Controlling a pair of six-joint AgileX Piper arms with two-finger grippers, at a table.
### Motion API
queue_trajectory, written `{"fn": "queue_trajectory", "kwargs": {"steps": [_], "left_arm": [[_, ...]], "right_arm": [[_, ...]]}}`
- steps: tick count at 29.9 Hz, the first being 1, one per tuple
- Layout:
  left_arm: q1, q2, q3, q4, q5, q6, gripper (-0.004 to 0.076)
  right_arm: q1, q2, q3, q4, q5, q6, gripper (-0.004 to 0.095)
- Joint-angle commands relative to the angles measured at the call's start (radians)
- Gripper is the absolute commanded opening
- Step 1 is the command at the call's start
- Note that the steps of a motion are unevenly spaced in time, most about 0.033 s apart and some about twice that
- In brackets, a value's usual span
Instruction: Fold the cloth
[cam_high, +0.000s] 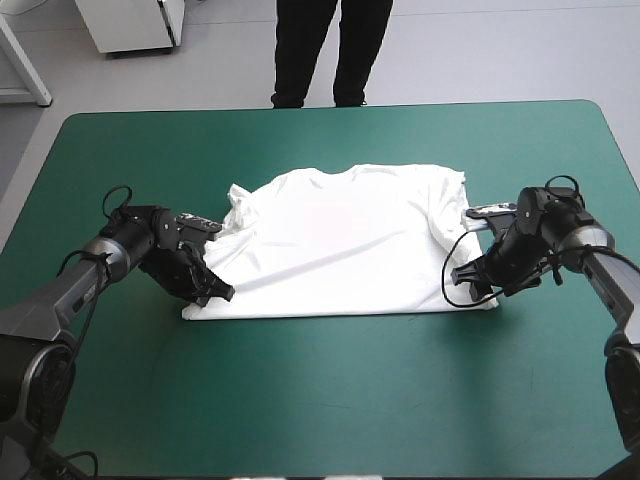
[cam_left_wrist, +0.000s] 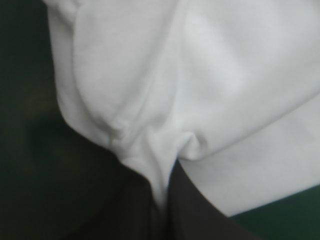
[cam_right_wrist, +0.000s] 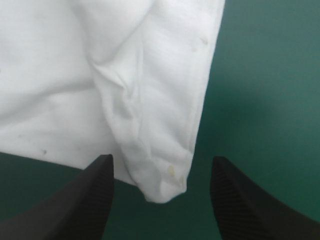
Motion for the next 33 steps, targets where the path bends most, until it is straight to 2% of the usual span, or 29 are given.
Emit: {"fn": "queue_trajectory", "kwargs": {"steps": [1, 10, 12, 14, 21, 27, 33], "left_arm": [[-0.008, 0.007, 0.007, -0.014, -0.001, 0.005, -0.0022], [-0.008, 0.007, 0.007, -0.014, 0.007, 0.005, -0.0022], [-0.008, 0.007, 0.007, -0.014, 0.009, 0.005, -0.0022], [-0.008, 0.007, 0.007, -0.014, 0.009, 0.005, -0.0022], [-0.008, 0.007, 0.007, -0.014, 0.009, 0.005, -0.0022], [-0.008, -0.011, 0.007, -0.014, 0.014, 0.005, -0.0022], [-0.008, -0.119, 0.007, -0.005, 0.034, 0.013, -0.0022]], "right_arm": [[0.003, 0.004, -0.021, 0.009, -0.011, -0.022, 0.0554], [0.003, 0.075, -0.021, 0.043, -0.03, -0.031, 0.0553], [0.003, 0.088, -0.021, 0.052, -0.03, -0.031, 0.0525], [0.003, 0.101, -0.021, 0.068, -0.03, -0.031, 0.0441], [0.003, 0.13, -0.021, 0.168, -0.031, -0.102, -0.0006], [0.003, 0.125, -0.021, 0.193, -0.022, -0.108, -0.0013], [0.003, 0.07, -0.021, 0.179, 0.035, -0.108, -0.0013]]}}
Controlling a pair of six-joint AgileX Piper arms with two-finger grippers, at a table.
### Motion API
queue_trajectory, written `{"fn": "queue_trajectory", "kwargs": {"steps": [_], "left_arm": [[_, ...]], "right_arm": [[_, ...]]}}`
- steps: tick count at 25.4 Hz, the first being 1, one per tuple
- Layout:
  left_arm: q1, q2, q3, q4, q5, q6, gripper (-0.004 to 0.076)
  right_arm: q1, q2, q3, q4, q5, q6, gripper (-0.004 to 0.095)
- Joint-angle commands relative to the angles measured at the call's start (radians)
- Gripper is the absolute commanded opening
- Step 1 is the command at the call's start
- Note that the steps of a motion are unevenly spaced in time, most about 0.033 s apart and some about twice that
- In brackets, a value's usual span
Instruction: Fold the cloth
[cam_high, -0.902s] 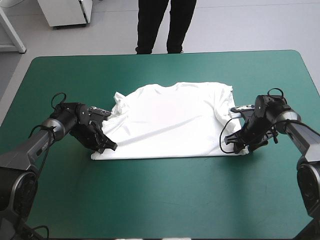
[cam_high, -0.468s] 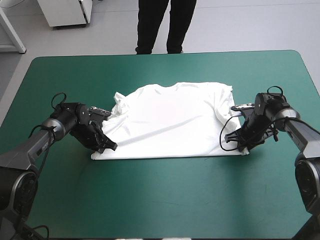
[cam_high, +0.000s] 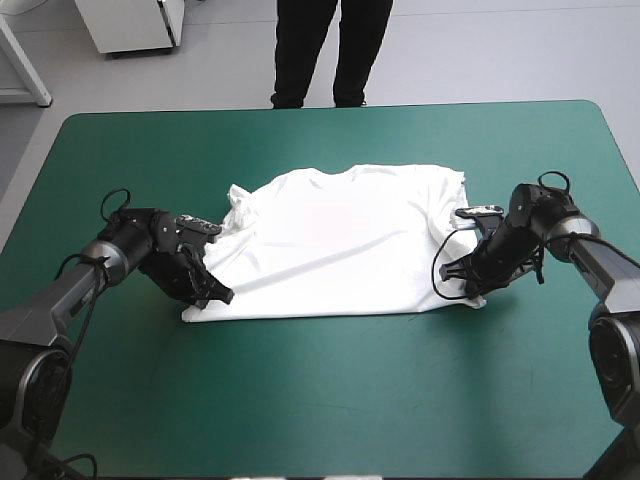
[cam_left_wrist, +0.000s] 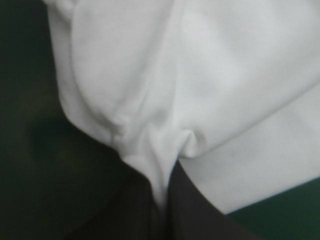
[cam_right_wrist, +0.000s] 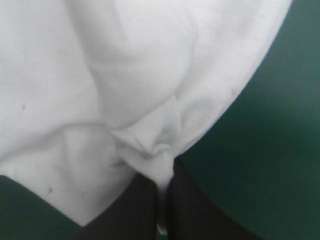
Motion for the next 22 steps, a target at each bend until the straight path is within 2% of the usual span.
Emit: {"fn": "queue_trajectory", "kwargs": {"steps": [1, 9, 17, 22], "left_arm": [[-0.008, -0.101, -0.008, 0.001, 0.045, 0.0, -0.0022], [-0.008, -0.271, -0.008, 0.04, 0.099, -0.037, -0.0022], [-0.008, -0.396, -0.009, 0.036, 0.185, -0.037, -0.0022], [-0.008, -0.423, -0.05, 0.036, 0.159, -0.047, -0.0022]], "right_arm": [[0.01, -0.058, 0.008, 0.034, 0.049, -0.006, -0.0012], [0.007, -0.232, 0.008, -0.017, 0.093, 0.025, -0.0013], [0.007, -0.398, 0.007, -0.019, 0.113, 0.064, -0.0013], [0.007, -0.421, -0.037, -0.014, 0.082, 0.067, -0.0013]]}}
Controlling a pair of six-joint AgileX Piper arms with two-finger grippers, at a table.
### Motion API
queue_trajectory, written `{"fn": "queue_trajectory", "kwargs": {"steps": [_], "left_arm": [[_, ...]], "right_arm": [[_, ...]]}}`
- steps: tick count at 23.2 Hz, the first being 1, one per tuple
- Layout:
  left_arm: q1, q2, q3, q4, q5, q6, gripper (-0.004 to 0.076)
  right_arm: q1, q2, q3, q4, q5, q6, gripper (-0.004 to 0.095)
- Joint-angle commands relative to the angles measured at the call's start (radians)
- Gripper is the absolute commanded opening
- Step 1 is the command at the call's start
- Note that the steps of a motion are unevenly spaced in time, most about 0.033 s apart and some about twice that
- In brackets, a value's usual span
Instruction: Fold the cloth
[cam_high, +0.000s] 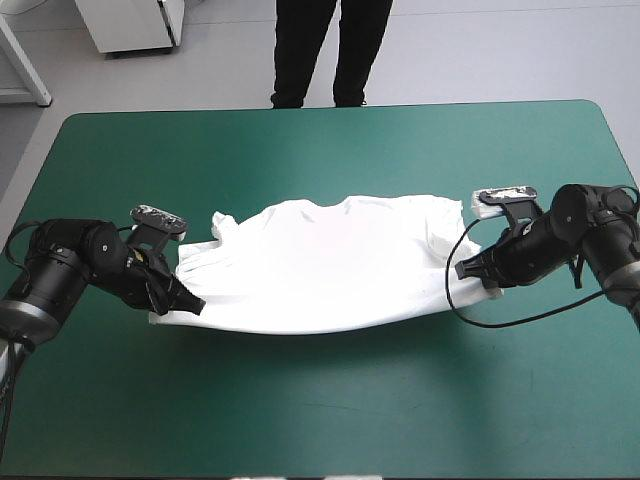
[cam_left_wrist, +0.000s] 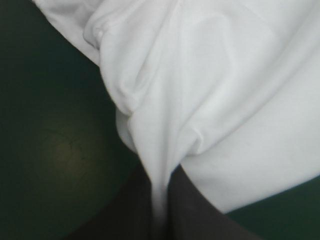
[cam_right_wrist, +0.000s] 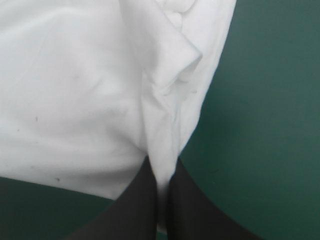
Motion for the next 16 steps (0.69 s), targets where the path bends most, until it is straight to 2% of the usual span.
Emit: {"fn": "queue_trajectory", "kwargs": {"steps": [1, 6, 16], "left_arm": [[-0.005, -0.032, -0.08, -0.006, -0.074, -0.024, -0.0022], [-0.005, -0.021, -0.158, 0.05, -0.263, -0.059, -0.0022], [-0.005, 0.095, -0.161, 0.145, -0.447, -0.1, -0.0022]], "right_arm": [[-0.001, -0.036, -0.057, 0.01, -0.066, -0.001, -0.0013], [-0.001, 0.016, -0.117, 0.01, -0.16, 0.013, -0.0013], [-0.001, 0.191, -0.302, 0.008, -0.25, 0.017, -0.0013]]}}
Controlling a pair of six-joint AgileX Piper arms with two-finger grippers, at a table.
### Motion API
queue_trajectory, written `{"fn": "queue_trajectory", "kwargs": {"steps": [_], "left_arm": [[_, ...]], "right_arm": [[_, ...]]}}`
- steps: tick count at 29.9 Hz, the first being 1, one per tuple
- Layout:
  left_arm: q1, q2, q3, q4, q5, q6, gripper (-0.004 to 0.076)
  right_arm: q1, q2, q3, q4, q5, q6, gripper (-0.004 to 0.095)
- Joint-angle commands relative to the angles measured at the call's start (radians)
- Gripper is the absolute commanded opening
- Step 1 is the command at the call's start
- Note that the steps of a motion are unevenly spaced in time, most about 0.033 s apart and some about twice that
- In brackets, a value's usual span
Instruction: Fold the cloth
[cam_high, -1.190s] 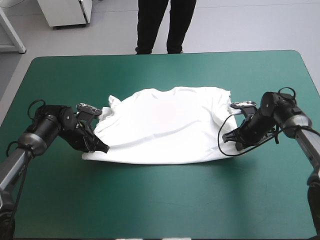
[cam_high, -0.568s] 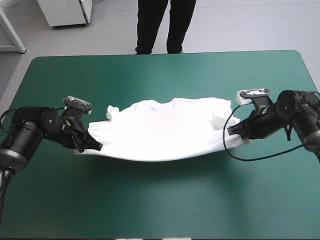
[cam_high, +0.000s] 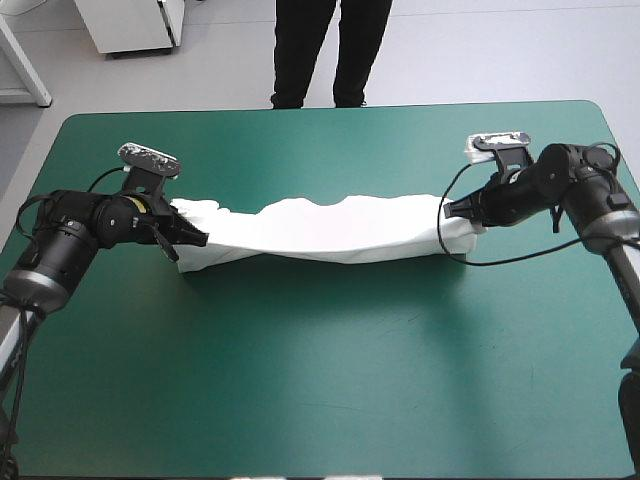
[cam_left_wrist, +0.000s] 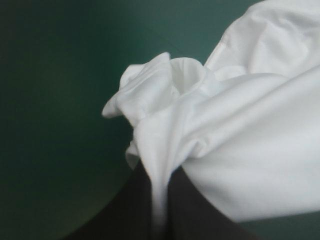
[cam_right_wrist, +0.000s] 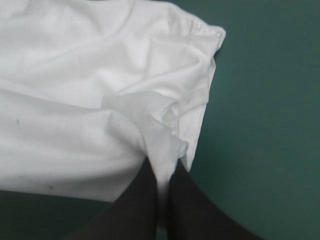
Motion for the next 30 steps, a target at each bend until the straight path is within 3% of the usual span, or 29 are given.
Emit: {"fn": "queue_trajectory", "kwargs": {"steps": [1, 14, 22, 30], "left_arm": [[-0.005, 0.009, -0.032, 0.025, -0.122, -0.014, -0.0022], [0.015, 0.183, -0.032, 0.101, -0.32, -0.051, -0.0022], [0.015, 0.315, -0.032, 0.095, -0.349, -0.051, -0.0022], [0.015, 0.34, -0.032, 0.091, -0.345, -0.051, -0.0021]], "right_arm": [[-0.001, 0.024, -0.093, 0.008, -0.084, 0.0, -0.0013], [-0.003, 0.286, -0.317, 0.003, -0.173, 0.012, -0.0013], [-0.003, 0.389, -0.325, -0.009, -0.151, 0.012, -0.0013], [-0.003, 0.404, -0.327, -0.035, -0.134, -0.054, -0.0009]]}}
